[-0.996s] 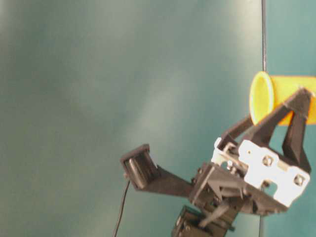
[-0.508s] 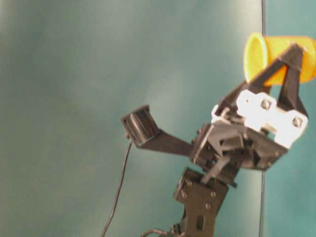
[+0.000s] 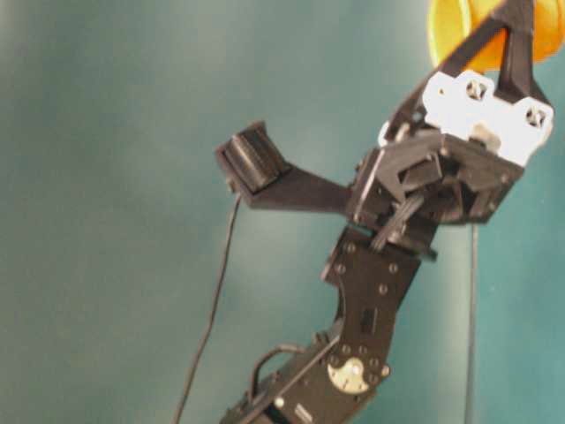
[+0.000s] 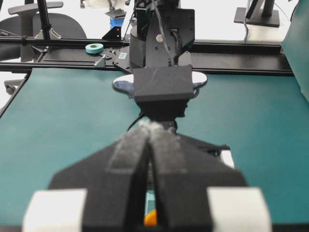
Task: Move the cup to the right with left arm.
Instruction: 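Lift and carry the orange cup rightward past the tape square, then hold the orange cup raised near the right gripper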
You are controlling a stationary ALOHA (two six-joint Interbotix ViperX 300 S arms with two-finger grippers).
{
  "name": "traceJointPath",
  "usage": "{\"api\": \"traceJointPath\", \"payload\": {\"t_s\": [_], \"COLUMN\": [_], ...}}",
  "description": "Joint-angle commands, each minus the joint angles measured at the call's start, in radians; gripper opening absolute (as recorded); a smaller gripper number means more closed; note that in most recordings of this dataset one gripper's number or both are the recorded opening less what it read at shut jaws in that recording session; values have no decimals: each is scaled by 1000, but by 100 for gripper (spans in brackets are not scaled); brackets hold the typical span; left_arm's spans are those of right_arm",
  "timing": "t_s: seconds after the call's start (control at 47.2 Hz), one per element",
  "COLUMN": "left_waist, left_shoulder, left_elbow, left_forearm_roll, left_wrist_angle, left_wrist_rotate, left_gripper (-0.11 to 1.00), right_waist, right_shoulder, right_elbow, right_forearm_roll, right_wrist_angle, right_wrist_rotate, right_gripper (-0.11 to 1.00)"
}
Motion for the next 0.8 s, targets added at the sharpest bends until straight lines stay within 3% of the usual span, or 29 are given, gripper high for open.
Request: {"api": "traceJointPath", "payload": {"t_s": [0.0, 0.784], "left_waist": [0, 0], "left_shoulder": [-9, 89], "left_elbow": [-52, -225], "left_forearm_roll": [2, 3], "left_wrist_angle": [15, 183], "left_wrist_rotate": [-2, -2], "left_gripper": [64, 64], "right_waist": [-2, -2], "right_shoulder": [5, 5], "right_elbow": [-31, -31], "right_forearm_roll": [0, -3], "right_wrist_angle": [-3, -3], "right_wrist_rotate": [0, -2], "right_gripper": [0, 0]}}
